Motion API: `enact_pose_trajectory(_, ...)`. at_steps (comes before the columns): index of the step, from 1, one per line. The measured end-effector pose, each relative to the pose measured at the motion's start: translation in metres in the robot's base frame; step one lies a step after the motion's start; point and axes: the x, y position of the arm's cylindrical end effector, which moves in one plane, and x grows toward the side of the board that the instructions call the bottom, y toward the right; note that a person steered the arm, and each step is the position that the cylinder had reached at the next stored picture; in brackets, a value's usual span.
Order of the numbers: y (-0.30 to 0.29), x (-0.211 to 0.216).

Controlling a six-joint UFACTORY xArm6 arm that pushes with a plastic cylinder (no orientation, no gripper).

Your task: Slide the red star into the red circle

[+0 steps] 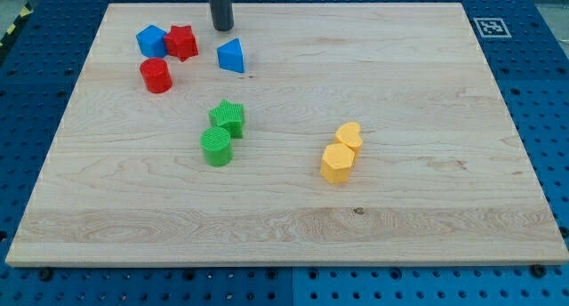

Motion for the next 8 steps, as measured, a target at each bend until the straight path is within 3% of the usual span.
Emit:
enact_pose_trajectory(2, -0.052, 0.018)
enact_pose_trajectory(4, -0.045, 0.021)
enact_pose_trajectory(8, -0.046, 0.093)
